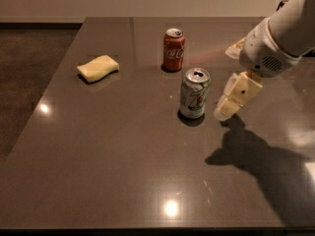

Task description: Knock 7up can over

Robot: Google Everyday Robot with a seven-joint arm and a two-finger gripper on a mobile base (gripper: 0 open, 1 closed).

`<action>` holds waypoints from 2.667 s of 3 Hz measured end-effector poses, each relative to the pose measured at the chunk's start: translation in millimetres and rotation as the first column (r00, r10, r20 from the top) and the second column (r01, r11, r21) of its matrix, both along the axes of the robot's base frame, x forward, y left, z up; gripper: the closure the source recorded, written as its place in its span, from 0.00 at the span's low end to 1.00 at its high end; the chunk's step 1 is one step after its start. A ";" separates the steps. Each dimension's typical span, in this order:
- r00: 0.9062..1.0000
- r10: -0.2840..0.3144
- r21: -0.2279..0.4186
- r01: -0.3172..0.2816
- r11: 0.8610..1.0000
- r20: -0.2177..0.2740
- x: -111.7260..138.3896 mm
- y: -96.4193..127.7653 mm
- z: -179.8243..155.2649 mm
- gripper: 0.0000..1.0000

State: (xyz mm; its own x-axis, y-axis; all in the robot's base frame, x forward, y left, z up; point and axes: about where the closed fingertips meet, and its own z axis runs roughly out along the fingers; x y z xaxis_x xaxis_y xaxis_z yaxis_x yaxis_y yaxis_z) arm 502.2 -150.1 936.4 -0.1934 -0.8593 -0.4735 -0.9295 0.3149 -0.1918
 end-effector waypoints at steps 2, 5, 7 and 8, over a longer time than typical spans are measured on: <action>1.000 -0.008 0.205 0.003 0.979 0.026 22.5 47.6 -23.3 0.00; 0.999 -0.016 0.308 0.002 0.952 0.041 34.5 75.2 -26.9 0.64; 0.998 0.033 0.051 -0.030 0.998 -0.052 32.9 104.1 -2.9 1.00; 0.987 0.066 -0.104 -0.082 0.991 -0.143 35.8 115.1 -16.0 1.00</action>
Offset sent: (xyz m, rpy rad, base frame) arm 0.0328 0.0737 -0.0376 0.3258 -0.0426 -0.0127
